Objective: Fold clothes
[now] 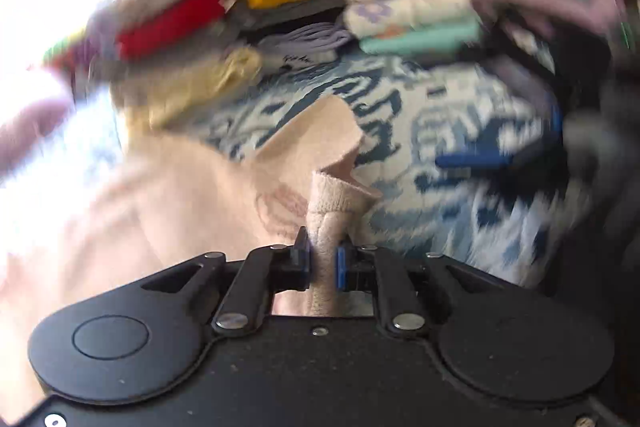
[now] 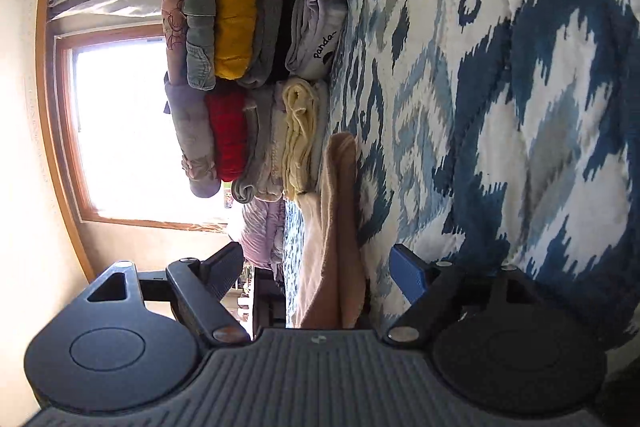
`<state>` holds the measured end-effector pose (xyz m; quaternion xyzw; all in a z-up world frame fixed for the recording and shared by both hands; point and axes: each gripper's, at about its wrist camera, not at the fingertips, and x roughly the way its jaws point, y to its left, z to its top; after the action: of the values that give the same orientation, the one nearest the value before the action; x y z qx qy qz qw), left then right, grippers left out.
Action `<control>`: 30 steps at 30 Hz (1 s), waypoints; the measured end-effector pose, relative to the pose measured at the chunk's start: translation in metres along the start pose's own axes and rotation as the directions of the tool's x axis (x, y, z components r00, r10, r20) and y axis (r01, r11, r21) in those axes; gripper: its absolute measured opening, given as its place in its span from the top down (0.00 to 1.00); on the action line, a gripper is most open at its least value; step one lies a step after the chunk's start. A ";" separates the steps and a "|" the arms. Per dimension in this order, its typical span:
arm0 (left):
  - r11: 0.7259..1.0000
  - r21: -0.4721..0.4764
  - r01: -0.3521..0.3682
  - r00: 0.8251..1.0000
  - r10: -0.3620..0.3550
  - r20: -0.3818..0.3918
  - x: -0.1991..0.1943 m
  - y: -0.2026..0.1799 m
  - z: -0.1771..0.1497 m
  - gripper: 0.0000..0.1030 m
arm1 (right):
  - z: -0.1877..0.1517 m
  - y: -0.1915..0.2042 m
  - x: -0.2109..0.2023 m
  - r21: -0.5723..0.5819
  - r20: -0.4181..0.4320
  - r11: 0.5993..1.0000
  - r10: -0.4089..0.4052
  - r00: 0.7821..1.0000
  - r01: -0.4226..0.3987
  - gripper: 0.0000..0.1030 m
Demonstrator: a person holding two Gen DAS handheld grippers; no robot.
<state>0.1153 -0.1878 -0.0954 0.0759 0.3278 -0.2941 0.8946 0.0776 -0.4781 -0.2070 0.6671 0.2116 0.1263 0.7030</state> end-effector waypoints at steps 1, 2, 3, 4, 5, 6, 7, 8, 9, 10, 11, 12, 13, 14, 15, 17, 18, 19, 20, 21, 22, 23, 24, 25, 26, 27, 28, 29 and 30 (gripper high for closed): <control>0.995 -0.094 0.032 0.999 -0.032 0.003 -0.001 0.014 0.004 0.90 | -0.001 0.002 0.004 -0.016 -0.009 1.000 0.001 1.000 -0.002 0.21; 0.989 -0.142 0.038 0.999 -0.036 0.013 -0.002 0.023 0.006 0.90 | -0.002 0.004 0.008 -0.030 -0.018 1.000 0.007 1.000 -0.008 0.18; 0.982 -0.184 0.052 0.999 -0.048 0.026 -0.005 0.030 0.007 0.90 | -0.002 0.005 0.013 -0.037 -0.025 0.999 0.017 1.000 -0.018 0.17; 0.968 -0.237 0.077 0.997 -0.069 0.042 -0.008 0.037 0.007 0.90 | -0.002 0.005 0.018 -0.035 -0.029 0.999 0.024 0.999 -0.025 0.15; 0.952 -0.291 0.097 0.995 -0.084 0.059 -0.012 0.043 0.005 0.90 | -0.001 0.005 0.023 -0.031 -0.033 0.999 0.029 0.999 -0.030 0.15; 0.934 -0.338 0.114 0.993 -0.094 0.075 -0.014 0.046 0.001 0.90 | 0.000 0.005 0.029 -0.026 -0.036 0.999 0.037 0.999 -0.038 0.15; 0.914 -0.385 0.130 0.991 -0.102 0.091 -0.017 0.050 -0.003 0.90 | 0.000 0.004 0.034 -0.024 -0.032 0.999 0.046 0.998 -0.046 0.15; 0.885 -0.439 0.153 0.987 -0.117 0.109 -0.019 0.053 -0.007 0.90 | 0.000 0.004 0.038 -0.024 -0.025 0.998 0.054 0.998 -0.055 0.15; 0.849 -0.497 0.180 0.983 -0.133 0.128 -0.019 0.057 -0.013 0.90 | 0.001 0.004 0.043 -0.025 -0.015 0.997 0.066 0.998 -0.067 0.15; 0.804 -0.556 0.210 0.977 -0.148 0.154 -0.020 0.061 -0.018 0.90 | 0.001 0.004 0.048 -0.032 -0.010 0.997 0.076 0.997 -0.076 0.15; 0.763 -0.602 0.235 0.971 -0.160 0.176 -0.022 0.066 -0.024 0.90 | 0.001 0.005 0.053 -0.042 -0.007 0.996 0.083 0.997 -0.083 0.15; 0.726 -0.639 0.256 0.966 -0.170 0.194 -0.023 0.071 -0.028 0.90 | 0.002 0.006 0.057 -0.052 -0.005 0.995 0.089 0.996 -0.089 0.15; 0.701 -0.661 0.268 0.963 -0.180 0.200 -0.022 0.073 -0.031 0.90 | 0.002 0.007 0.062 -0.061 -0.005 0.993 0.101 0.995 -0.101 0.14; 0.707 -0.655 0.266 0.964 -0.187 0.190 -0.019 0.071 -0.032 0.90 | 0.001 0.007 0.066 -0.064 -0.008 0.990 0.122 0.992 -0.123 0.14; 0.725 -0.638 0.259 0.966 -0.191 0.175 -0.017 0.066 -0.031 0.91 | 0.002 0.007 0.068 -0.057 -0.005 0.989 0.139 0.990 -0.139 0.14; 0.770 -0.585 0.253 0.967 -0.204 0.150 -0.011 0.052 -0.028 0.91 | 0.004 0.002 0.070 -0.022 0.014 0.982 0.185 0.983 -0.185 0.15; 0.796 -0.554 0.245 0.970 -0.203 0.136 -0.008 0.045 -0.026 0.91 | 0.006 0.000 0.069 -0.011 0.028 0.978 0.208 0.978 -0.208 0.15; 0.822 -0.520 0.231 0.973 -0.198 0.120 -0.005 0.037 -0.025 0.91 | 0.008 -0.001 0.067 -0.003 0.043 0.973 0.230 0.972 -0.230 0.17; 0.848 -0.484 0.215 0.977 -0.189 0.102 -0.002 0.030 -0.024 0.91 | 0.010 -0.002 0.065 0.004 0.059 0.968 0.251 0.966 -0.252 0.17; 0.866 -0.456 0.204 0.979 -0.180 0.096 -0.001 0.025 -0.023 0.91 | 0.012 -0.003 0.063 0.001 0.068 0.969 0.247 0.967 -0.248 0.17; 0.864 -0.459 0.208 0.978 -0.178 0.107 -0.001 0.025 -0.025 0.91 | 0.013 -0.003 0.061 -0.002 0.069 0.974 0.227 0.971 -0.227 0.19; 0.851 -0.479 0.218 0.976 -0.180 0.124 -0.001 0.028 -0.027 0.91 | 0.014 -0.003 0.060 -0.002 0.068 0.979 0.205 0.976 -0.206 0.24; 0.824 -0.516 0.235 0.972 -0.186 0.146 -0.002 0.034 -0.030 0.91 | 0.015 -0.004 0.059 -0.002 0.067 0.983 0.184 0.981 -0.184 0.26; 0.783 -0.565 0.260 0.965 -0.197 0.172 -0.003 0.042 -0.033 0.91 | 0.015 -0.003 0.057 -0.012 0.061 0.987 0.162 0.985 -0.161 0.29; 0.745 -0.605 0.280 0.960 -0.203 0.193 -0.004 0.050 -0.037 0.91 | 0.013 0.000 0.055 -0.037 0.047 0.990 0.135 0.990 -0.133 0.29; 0.707 -0.642 0.297 0.955 -0.208 0.212 -0.005 0.058 -0.039 0.91 | 0.010 0.004 0.055 -0.067 0.028 0.992 0.106 0.994 -0.103 0.29; 0.674 -0.669 0.314 0.949 -0.216 0.229 -0.005 0.063 -0.042 0.91 | 0.007 0.007 0.055 -0.096 0.008 0.993 0.077 0.997 -0.076 0.28; 0.645 -0.688 0.332 0.943 -0.225 0.244 -0.005 0.067 -0.044 0.91 | 0.004 0.011 0.056 -0.121 -0.012 0.991 0.058 0.998 -0.059 0.25; 0.630 -0.695 0.346 0.938 -0.233 0.256 -0.005 0.070 -0.045 0.91 | 0.000 0.014 0.060 -0.149 -0.028 0.988 0.046 0.999 -0.049 0.22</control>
<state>0.1278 -0.1137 -0.1309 -0.3621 0.3610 -0.2834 0.8114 0.1322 -0.4497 -0.2005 0.6156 0.1941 0.1667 0.7453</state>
